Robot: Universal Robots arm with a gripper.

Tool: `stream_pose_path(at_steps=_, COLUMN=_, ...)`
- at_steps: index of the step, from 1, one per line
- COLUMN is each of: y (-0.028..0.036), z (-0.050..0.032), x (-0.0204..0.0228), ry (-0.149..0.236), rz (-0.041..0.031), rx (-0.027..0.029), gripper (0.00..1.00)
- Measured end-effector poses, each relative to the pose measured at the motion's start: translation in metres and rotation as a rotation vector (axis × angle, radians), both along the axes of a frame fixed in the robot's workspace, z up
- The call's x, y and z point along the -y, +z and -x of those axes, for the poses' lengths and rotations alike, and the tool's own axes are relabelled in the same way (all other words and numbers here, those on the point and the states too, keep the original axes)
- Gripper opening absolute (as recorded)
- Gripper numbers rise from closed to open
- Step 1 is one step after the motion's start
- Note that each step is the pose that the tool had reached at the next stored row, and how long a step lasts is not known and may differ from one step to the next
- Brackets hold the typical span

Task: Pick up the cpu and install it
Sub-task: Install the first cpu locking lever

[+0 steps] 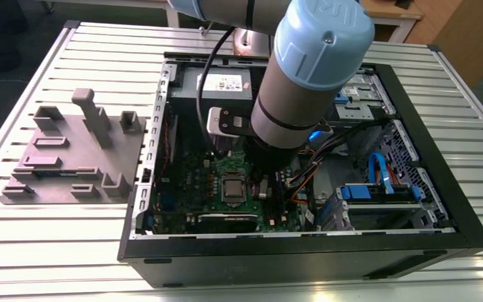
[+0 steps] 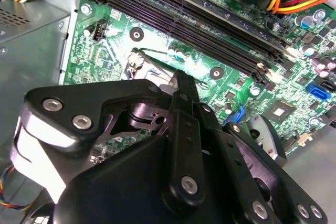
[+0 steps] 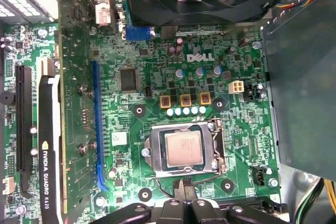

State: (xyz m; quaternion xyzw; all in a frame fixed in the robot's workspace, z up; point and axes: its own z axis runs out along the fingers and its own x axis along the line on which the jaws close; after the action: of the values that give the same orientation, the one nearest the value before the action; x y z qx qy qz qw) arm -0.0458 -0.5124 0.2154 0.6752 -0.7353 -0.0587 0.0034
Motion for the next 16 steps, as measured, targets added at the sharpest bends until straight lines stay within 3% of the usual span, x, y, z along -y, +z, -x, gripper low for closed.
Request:
stream_pose_path(at_steps=5, y=-0.0030, z=0.0000, x=0.0006, ry=0.006, rz=0.0033, rx=-0.0001, gripper=0.10)
stream_pose_path(at_steps=16, y=-0.0053, z=0.0000, x=0.0025, ry=0.043, rz=0.0036, rx=0.0000, gripper=0.10)
